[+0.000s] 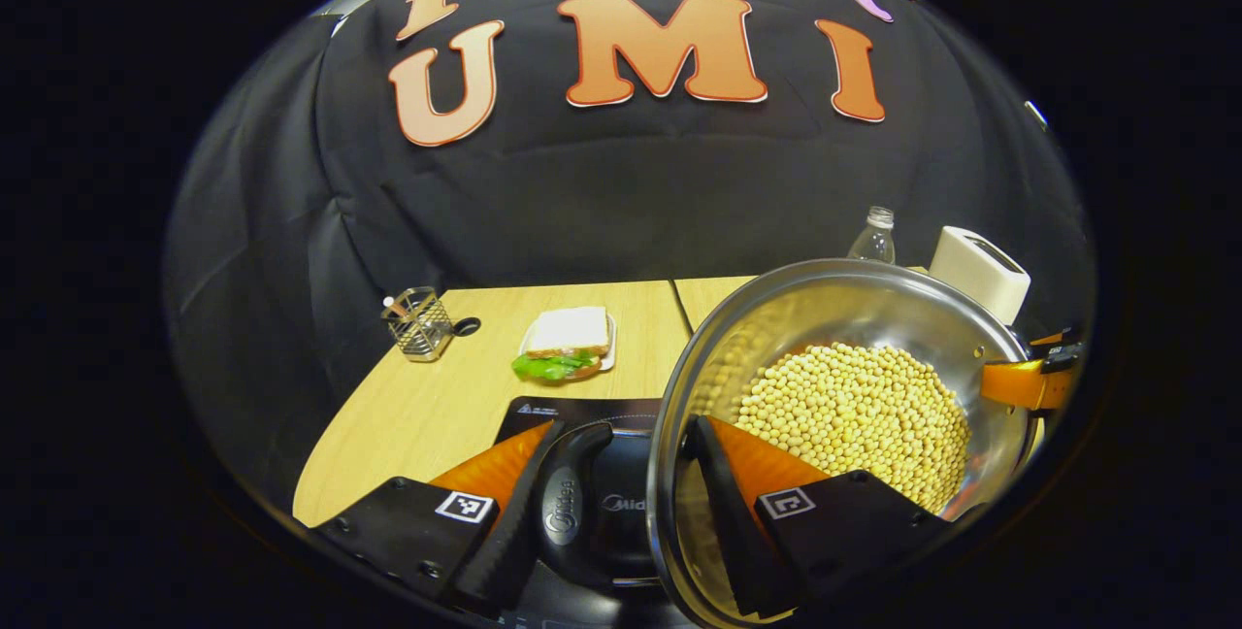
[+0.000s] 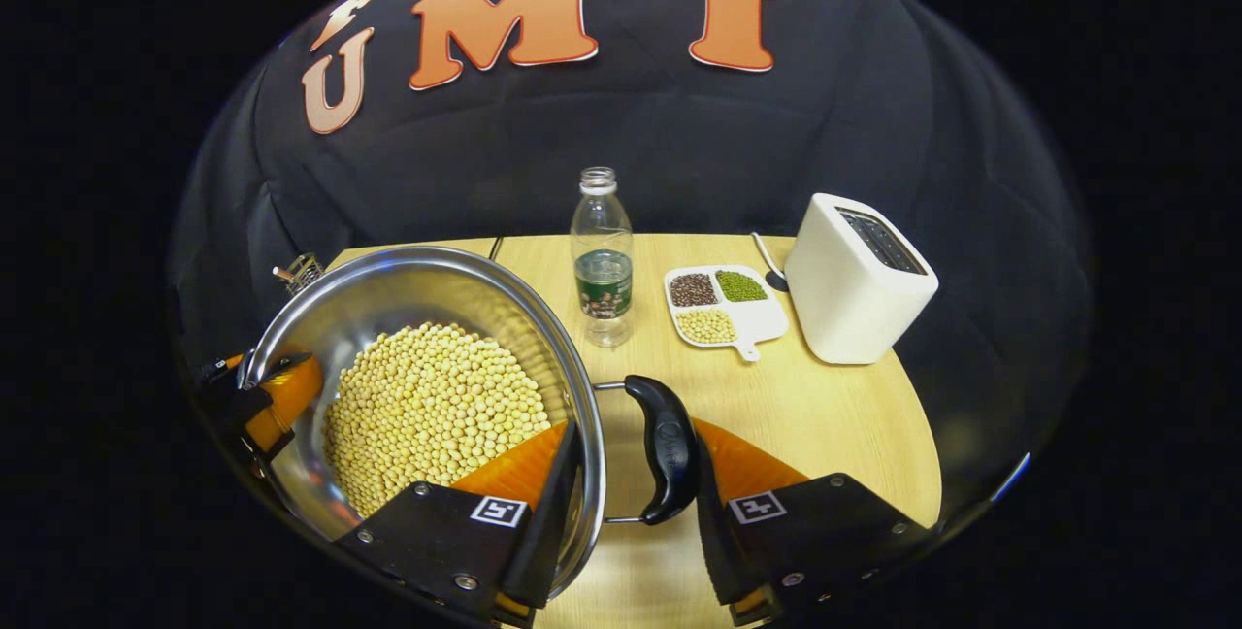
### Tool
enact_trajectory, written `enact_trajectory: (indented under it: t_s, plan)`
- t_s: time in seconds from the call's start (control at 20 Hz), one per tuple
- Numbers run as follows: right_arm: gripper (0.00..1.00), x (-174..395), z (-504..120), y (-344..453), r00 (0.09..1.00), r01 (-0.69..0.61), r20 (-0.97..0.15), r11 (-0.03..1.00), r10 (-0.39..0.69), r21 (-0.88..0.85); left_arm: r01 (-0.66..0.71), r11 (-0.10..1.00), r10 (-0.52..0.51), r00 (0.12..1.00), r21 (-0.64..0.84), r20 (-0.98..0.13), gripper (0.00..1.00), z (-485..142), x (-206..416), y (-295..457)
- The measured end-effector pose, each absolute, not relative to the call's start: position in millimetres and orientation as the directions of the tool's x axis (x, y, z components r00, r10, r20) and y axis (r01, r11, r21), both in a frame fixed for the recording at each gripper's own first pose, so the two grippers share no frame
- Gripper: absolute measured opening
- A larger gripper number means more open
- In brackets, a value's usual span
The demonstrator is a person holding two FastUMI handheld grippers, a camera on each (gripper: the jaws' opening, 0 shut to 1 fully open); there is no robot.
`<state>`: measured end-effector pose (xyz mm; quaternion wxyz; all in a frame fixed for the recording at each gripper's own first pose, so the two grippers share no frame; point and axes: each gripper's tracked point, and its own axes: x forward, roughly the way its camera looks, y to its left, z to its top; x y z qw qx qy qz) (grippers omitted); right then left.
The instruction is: First push the handle of the pot to place it horizontally, then grasp the pot with both hands and set it on the induction cooktop.
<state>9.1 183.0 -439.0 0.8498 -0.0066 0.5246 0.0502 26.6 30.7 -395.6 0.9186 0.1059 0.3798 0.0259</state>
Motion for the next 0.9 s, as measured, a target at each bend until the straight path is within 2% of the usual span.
enact_trajectory:
  t_s: [0.05, 0.15, 0.2, 0.25, 0.3, 0.35, 0.4, 0.5, 0.55, 0.9]
  plan:
    - [0.61, 7, -438, 188, 0.436, -0.106, -0.896, 0.994, 0.079, 0.036, 0.031, 0.976, 0.131, 0.711, 0.217, -0.691, 0.81, -394, 25, 35]
    - [0.61, 13, -432, 203, 0.456, -0.122, -0.886, 0.992, 0.081, 0.028, 0.017, 0.977, 0.139, 0.711, 0.214, -0.689, 0.84, -391, 22, 49]
    - [0.61, 15, -430, 213, 0.456, -0.126, -0.886, 0.992, 0.087, 0.032, 0.004, 0.978, 0.145, 0.711, 0.211, -0.688, 0.80, -388, 21, 56]
    - [0.56, 13, -433, 220, 0.452, -0.136, -0.887, 0.990, 0.092, 0.033, -0.002, 0.977, 0.152, 0.711, 0.214, -0.687, 0.84, -389, 20, 63]
    - [0.61, 13, -437, 226, 0.445, -0.144, -0.890, 0.989, 0.096, 0.034, -0.008, 0.976, 0.160, 0.708, 0.219, -0.688, 0.84, -390, 19, 70]
    - [0.61, 14, -439, 233, 0.446, -0.149, -0.890, 0.988, 0.099, 0.036, -0.014, 0.975, 0.166, 0.706, 0.220, -0.689, 0.87, -388, 16, 72]
    - [0.61, 14, -440, 239, 0.442, -0.153, -0.891, 0.987, 0.104, 0.040, -0.022, 0.975, 0.172, 0.703, 0.220, -0.690, 0.84, -388, 14, 79]
    - [0.61, 9, -440, 252, 0.439, -0.166, -0.891, 0.985, 0.115, 0.045, -0.040, 0.975, 0.184, 0.699, 0.219, -0.691, 0.88, -386, 12, 97]
    - [0.61, 9, -440, 255, 0.440, -0.172, -0.890, 0.984, 0.121, 0.048, -0.053, 0.976, 0.187, 0.695, 0.210, -0.695, 0.84, -388, 12, 105]
    - [0.61, 11, -435, 296, 0.449, -0.200, -0.881, 0.978, 0.146, 0.060, -0.092, 0.978, 0.198, 0.680, 0.186, -0.706, 0.84, -380, 14, 146]
